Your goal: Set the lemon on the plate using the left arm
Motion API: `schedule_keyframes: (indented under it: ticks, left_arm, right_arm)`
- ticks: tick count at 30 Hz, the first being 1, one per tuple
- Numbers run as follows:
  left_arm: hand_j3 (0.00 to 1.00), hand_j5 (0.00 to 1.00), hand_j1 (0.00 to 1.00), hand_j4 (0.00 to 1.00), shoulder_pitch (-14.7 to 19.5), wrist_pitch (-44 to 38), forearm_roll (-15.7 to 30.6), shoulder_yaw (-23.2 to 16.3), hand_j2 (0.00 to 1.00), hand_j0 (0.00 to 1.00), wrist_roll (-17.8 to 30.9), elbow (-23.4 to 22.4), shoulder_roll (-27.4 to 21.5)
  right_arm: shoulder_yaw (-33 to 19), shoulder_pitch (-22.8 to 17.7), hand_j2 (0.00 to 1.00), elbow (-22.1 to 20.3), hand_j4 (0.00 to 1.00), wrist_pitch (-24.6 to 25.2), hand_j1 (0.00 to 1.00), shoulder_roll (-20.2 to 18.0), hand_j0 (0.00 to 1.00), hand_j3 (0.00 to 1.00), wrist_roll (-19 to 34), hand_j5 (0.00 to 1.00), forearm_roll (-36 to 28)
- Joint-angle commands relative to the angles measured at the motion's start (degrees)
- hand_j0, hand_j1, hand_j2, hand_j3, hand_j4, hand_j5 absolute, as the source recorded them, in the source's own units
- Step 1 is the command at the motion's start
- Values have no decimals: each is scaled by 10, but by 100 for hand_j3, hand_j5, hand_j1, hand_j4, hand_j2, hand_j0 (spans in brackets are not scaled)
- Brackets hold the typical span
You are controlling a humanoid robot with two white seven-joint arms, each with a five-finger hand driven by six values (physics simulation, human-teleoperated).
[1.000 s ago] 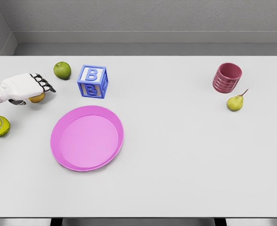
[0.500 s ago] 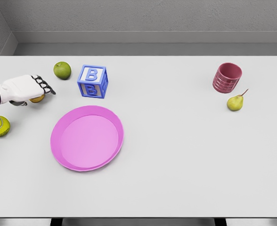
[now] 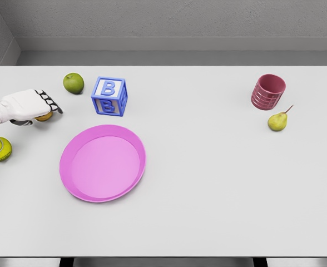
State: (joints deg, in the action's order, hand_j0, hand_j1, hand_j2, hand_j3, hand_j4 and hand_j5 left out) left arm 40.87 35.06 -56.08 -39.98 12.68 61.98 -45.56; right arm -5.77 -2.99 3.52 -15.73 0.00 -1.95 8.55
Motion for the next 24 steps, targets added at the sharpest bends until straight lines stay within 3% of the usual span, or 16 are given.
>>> schedule_keyframes:
  ticks: [1,18,24]
  left_arm:
    - [79,79,79,79,0,-1,2,1,79,79,0,0,-1]
    - [76,76,76,76,0,-1,2,-1,76,76,0,-3,-1]
    - [71,71,71,71,0,-1,2,-1,71,71,0,-3,-1]
  right_arm:
    - [0,0,100,0,100,0,100,0,100,100,0,100,0]
    - [0,0,100,0,100,0,100,0,100,100,0,100,0]
    - [1,0,100,0,100,0,100,0,100,100,0,100,0]
